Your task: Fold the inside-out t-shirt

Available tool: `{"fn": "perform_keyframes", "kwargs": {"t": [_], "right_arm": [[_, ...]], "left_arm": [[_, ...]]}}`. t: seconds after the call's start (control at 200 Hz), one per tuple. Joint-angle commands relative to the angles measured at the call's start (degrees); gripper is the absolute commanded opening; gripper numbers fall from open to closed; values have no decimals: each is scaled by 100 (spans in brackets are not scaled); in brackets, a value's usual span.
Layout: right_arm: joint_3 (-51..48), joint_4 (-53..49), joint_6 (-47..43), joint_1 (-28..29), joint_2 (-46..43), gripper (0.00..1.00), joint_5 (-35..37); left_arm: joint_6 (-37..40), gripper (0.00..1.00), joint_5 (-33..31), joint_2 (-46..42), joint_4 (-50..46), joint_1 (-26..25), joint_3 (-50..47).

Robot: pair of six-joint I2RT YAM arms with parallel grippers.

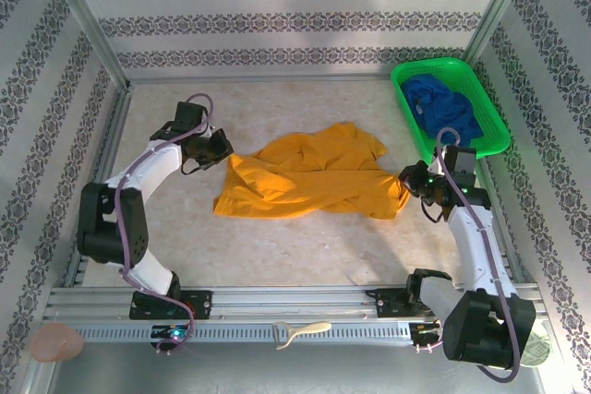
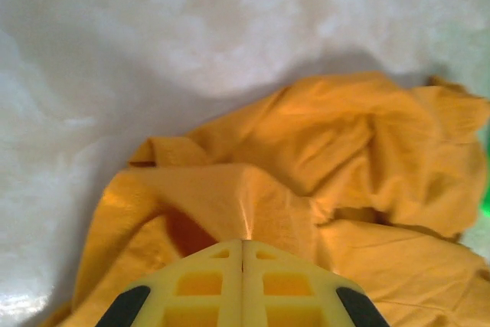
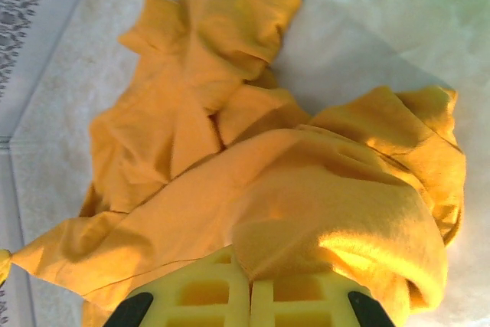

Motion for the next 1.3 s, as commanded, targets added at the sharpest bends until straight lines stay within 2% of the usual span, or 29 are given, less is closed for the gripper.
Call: {"fn": "perform_keyframes", "kwargs": {"t": [0.0, 0.075, 0.14, 0.17, 0.195, 0.31, 0.649, 0.954, 1.034, 1.064, 1.099, 1.159, 1.219, 1.294], "right_arm": [[-82, 477, -96, -34, 35, 0, 176], [-101, 493, -91, -38, 38, 0, 184], [-101, 493, -98, -38, 14, 0, 188], [-101, 494, -100, -33, 10, 0, 196], [-101, 497, -101, -38, 1, 0, 209], [-117, 563, -92, -38, 39, 0, 209], [-99, 643, -68, -29, 105, 0, 224], [-144, 712, 2, -16, 98, 0, 177], [-162, 745, 22, 7, 111, 0, 188], [-162, 754, 32, 6, 122, 0, 202], [-162, 780, 38, 14, 148, 0, 215], [-145, 791, 25, 23, 210, 0, 241], [-114, 799, 2, 24, 267, 0, 291], [-84, 811, -13, 24, 315, 0, 372]], "left_arm": [[357, 0, -107, 118, 567, 79, 83], [394, 1, -44, 152, 718, 71, 1], [377, 20, -59, 37, 884, 77, -173], [377, 36, -85, -43, 945, 79, -257], [369, 44, -104, -111, 987, 77, -345], [321, 57, -173, -433, 1171, 78, -770], [150, 63, -624, -1153, 1432, 77, -1944], [600, 64, -157, -382, 2159, 65, -1619], [610, 61, 245, -51, 2360, 62, -1427], [585, 56, 391, 59, 2455, 53, -1361], [497, 46, 550, 160, 2607, 46, -1305], [272, 19, 743, 252, 2876, 39, -1189], [70, 1, 814, 306, 3027, 37, -1006], [-198, 0, 904, 366, 3147, 28, -741]]}}
